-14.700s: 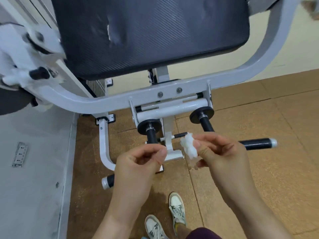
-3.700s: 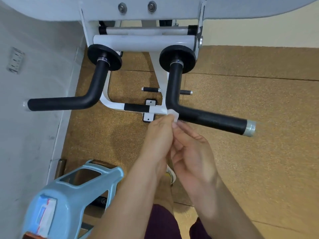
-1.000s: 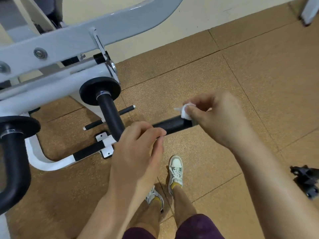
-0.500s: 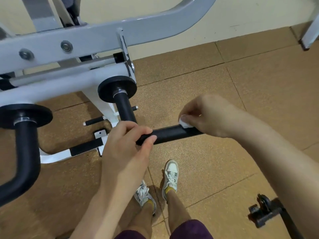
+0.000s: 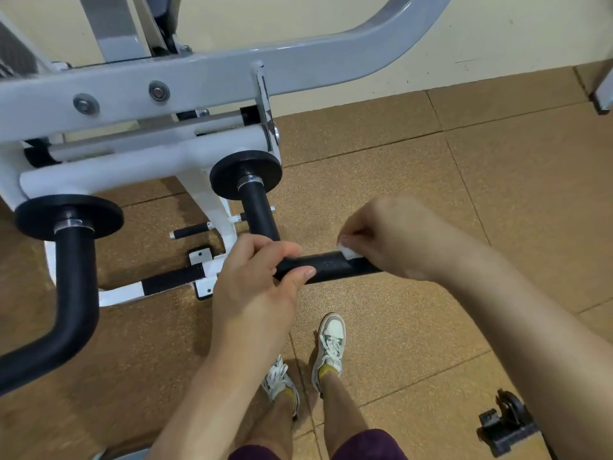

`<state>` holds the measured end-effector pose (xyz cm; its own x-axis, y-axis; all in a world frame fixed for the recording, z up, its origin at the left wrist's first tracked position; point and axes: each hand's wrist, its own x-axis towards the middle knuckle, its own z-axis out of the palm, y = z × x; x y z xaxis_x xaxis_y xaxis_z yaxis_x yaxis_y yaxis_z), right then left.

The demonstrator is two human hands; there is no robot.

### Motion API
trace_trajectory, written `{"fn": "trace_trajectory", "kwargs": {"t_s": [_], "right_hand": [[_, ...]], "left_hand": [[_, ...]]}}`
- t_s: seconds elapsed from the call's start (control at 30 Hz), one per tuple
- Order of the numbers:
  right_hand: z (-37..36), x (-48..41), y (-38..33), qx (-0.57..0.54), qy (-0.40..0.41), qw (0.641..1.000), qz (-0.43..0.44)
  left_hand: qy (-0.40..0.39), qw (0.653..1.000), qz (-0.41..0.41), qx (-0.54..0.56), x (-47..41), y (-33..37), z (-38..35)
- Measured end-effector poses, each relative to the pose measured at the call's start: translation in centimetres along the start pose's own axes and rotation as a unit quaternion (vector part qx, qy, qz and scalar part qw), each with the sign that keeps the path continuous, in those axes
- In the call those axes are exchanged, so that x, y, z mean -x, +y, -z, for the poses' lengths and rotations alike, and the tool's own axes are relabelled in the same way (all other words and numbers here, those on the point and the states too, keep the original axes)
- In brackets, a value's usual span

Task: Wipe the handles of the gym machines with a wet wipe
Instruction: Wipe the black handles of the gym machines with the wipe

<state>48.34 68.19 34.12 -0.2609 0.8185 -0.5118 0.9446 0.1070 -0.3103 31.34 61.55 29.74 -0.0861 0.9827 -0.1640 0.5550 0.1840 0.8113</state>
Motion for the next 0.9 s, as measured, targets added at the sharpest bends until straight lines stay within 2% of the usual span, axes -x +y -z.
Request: {"fn": "trace_trajectory", "kwargs": {"t_s": [0.1,0.17,0.23,0.3,0.43,0.57,0.77,0.9], "right_hand": [[-1.0,-0.4,-2.0,-0.023,-0.039,0.994,0.099],[-0.7,-0.2,-1.5,-0.028,-0.082,0.990,0.114],[-0.3,0.1,-0.6,-0.025,-0.090,0.992,0.079],[-0.5,0.0,-0.7,-0.008,-0.059,0.997,0.054],[-2.3,-1.5,-3.6,-0.023,-0.002,0.997,0.073],[-2.8,-2.1,-4.5,-0.113,0.005,0.993,0.030],[-4.0,-2.2,-5.7,-0.212,0.113,0.970,-0.039],[-2.5,-1.7,-5.1,-0.099,0.031,0.994,-0.022]], "left_hand": [[0.008,1.000,0.011,0.026,0.0,0.1,0.1],[0.006,0.998,0.032,0.059,0.0,0.1,0.3],[0.000,0.994,0.059,0.090,0.0,0.1,0.6],[0.003,0.992,0.079,0.103,0.1,0.0,0.8],[0.015,0.987,0.100,0.124,0.0,-0.3,0.6],[0.014,0.980,0.127,0.153,-0.1,-0.8,0.2],[0.011,0.976,0.123,0.177,-0.1,-0.9,0.1],[0.005,0.975,0.116,0.190,0.1,-1.0,0.2]]}}
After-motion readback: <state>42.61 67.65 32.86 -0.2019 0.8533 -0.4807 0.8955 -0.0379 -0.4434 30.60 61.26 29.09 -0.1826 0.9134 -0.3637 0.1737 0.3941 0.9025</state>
